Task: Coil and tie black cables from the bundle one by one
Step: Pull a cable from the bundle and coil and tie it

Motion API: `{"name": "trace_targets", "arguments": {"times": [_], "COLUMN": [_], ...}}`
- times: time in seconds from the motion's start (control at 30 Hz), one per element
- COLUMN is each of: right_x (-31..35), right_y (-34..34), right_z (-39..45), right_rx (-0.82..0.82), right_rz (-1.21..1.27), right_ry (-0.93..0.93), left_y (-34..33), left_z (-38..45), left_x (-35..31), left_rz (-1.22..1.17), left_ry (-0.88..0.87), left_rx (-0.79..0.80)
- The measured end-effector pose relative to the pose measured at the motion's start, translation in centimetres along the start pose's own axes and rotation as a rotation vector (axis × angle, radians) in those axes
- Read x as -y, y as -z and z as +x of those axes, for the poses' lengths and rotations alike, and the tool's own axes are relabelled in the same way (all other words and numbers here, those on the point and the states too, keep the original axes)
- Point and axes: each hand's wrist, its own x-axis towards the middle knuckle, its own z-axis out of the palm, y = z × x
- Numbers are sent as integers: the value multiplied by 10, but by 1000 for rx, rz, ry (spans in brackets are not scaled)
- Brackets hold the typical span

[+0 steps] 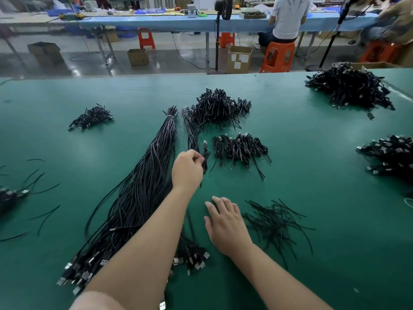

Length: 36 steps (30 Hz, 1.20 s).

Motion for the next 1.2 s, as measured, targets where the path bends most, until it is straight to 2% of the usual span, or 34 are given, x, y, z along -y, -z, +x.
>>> {"name": "trace_targets", "arguments": {"times": [0.13,0.33,0.53,0.7,0.83,0.93,1.07,1.2], "right_x": [0,1,-3,-2,-3,-2,-2,-1], "right_y": [-3,-1,-7,-9,-6,-2,-1,0], "right_z": [0,0,2,4,3,2,1,0], "right_rx": [-62,-92,-58,-12,-57,-89,-105,-136], "right_rz": [-22,-56,-21,3,-12,-30,-32,-22], "right_ry": [18,16,17,31,15,26,28,39], "left_y": [-21,-70,-108,-127,-115,-87,-27,35], "left_z": [39,79,106,104,107,104,81,26], "left_x": [-11,-17,-25,-26,-26,-31,-26,26], "left_rz": [32,102,97,166,165,99,23,195], "left_ry": [-24,23,62,179,201,151,-34,-186], "left_rx": [-21,46,74,99,198,251,173,69]}}
